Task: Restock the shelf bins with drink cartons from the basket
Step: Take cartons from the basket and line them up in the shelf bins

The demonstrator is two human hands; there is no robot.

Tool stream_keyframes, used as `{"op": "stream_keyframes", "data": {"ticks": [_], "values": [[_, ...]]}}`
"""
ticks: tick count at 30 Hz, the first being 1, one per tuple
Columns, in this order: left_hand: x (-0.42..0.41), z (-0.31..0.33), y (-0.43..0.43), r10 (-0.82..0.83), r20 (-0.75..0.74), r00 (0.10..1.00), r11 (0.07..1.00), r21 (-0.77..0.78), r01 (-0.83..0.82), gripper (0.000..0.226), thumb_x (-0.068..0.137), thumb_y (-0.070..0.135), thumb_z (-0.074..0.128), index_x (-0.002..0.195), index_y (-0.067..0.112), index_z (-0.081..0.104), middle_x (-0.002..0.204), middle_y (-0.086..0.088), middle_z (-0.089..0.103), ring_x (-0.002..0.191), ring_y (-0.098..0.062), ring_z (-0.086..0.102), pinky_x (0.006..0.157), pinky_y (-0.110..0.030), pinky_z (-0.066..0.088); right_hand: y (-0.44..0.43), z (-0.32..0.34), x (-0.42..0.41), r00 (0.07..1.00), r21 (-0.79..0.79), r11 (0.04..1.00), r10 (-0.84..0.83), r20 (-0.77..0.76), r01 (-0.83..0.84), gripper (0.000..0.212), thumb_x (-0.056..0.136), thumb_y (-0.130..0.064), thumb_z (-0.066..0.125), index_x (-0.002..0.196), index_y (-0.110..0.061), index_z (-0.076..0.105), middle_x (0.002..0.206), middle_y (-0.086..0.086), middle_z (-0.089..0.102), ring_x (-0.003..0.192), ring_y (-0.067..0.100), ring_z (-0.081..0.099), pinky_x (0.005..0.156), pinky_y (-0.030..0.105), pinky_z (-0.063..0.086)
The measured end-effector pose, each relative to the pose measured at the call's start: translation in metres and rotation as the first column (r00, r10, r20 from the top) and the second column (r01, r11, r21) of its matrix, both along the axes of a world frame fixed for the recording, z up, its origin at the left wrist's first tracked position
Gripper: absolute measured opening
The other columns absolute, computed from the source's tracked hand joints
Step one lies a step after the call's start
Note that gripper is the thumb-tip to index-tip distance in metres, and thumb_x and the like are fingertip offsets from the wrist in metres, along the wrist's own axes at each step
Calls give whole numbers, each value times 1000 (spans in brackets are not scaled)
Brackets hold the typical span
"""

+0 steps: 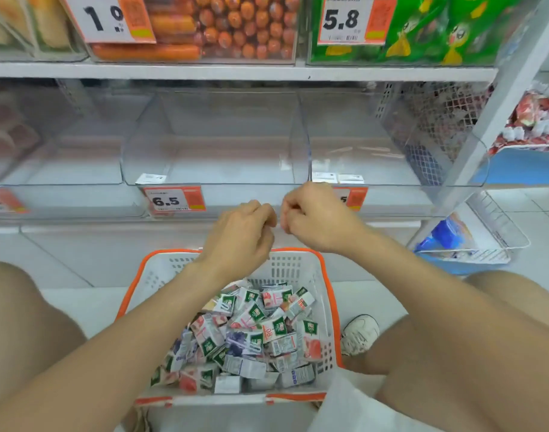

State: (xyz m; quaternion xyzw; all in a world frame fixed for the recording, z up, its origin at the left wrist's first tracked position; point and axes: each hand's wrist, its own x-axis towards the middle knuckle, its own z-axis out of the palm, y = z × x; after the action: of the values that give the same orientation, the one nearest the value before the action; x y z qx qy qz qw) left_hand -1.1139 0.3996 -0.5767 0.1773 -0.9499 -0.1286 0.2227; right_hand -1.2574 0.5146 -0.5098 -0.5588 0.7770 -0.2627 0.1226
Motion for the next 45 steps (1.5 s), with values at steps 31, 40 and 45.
{"op": "stream_keyframes", "data": {"ticks": [31, 40, 45], "values": [[82, -174, -3, -247, 718, 651, 805, 525, -275, 49, 98, 33, 72, 141, 18, 55, 135, -5, 59, 115, -24, 60, 96, -36, 49, 18, -257, 45, 896, 699, 693, 407, -178, -176, 50, 97, -29, 70, 136, -8, 47, 131, 11, 51, 122, 30, 46, 101, 42, 44], [90, -108, -24, 79, 419, 904, 263, 866, -425, 31, 105, 21, 60, 135, 15, 52, 118, -4, 56, 109, -24, 58, 92, -36, 45, -14, -169, 30, 972, 403, 895, 114, 205, -190, 38, 98, -33, 70, 132, -22, 60, 135, 11, 57, 126, 30, 54, 100, 38, 47], [86, -40, -25, 313, 172, 934, 10, 983, -184, 13, 103, 13, 51, 91, 9, 51, 66, -10, 55, 52, -21, 50, 53, -28, 40, -29, -84, 32, 894, 107, 994, -25, 448, -26, 31, 101, -27, 67, 132, -21, 63, 115, -9, 66, 95, 8, 62, 80, 21, 46]]}}
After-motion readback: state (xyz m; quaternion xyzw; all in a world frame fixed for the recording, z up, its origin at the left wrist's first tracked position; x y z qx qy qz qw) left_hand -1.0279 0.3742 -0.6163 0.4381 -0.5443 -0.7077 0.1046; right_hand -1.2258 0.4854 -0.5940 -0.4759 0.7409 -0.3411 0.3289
